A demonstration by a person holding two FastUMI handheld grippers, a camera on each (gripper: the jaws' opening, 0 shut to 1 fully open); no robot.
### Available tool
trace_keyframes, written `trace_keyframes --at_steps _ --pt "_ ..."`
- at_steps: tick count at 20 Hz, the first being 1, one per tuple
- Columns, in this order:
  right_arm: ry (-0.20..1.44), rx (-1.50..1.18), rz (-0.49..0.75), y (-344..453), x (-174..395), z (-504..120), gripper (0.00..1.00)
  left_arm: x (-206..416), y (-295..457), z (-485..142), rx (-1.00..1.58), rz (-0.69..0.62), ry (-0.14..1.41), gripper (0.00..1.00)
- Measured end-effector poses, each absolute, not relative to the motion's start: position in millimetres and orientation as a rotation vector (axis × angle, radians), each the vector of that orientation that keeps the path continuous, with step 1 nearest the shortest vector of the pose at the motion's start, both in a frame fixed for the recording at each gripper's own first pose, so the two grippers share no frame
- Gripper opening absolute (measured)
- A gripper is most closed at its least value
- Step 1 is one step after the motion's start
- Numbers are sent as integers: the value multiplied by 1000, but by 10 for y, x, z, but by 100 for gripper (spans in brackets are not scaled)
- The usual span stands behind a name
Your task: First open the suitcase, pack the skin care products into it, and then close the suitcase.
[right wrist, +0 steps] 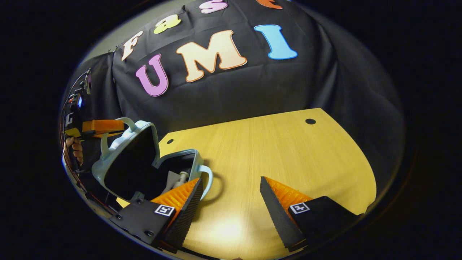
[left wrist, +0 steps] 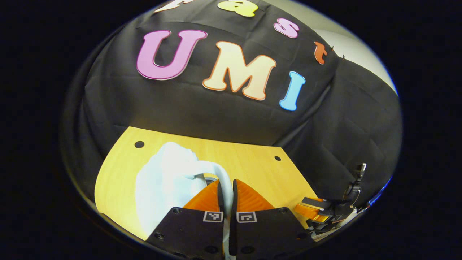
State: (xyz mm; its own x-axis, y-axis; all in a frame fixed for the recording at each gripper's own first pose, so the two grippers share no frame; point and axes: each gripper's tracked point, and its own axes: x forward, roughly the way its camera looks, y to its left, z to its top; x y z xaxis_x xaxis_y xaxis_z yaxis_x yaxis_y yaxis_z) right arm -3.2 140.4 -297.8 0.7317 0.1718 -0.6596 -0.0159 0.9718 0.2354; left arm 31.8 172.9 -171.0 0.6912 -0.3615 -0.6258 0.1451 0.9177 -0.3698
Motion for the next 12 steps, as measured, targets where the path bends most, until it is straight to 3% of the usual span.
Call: trace_keyframes --at_steps 12 --pt "756 177 24 762 -290 -2926 99 105 728 -2986 -180 -306 983 0"
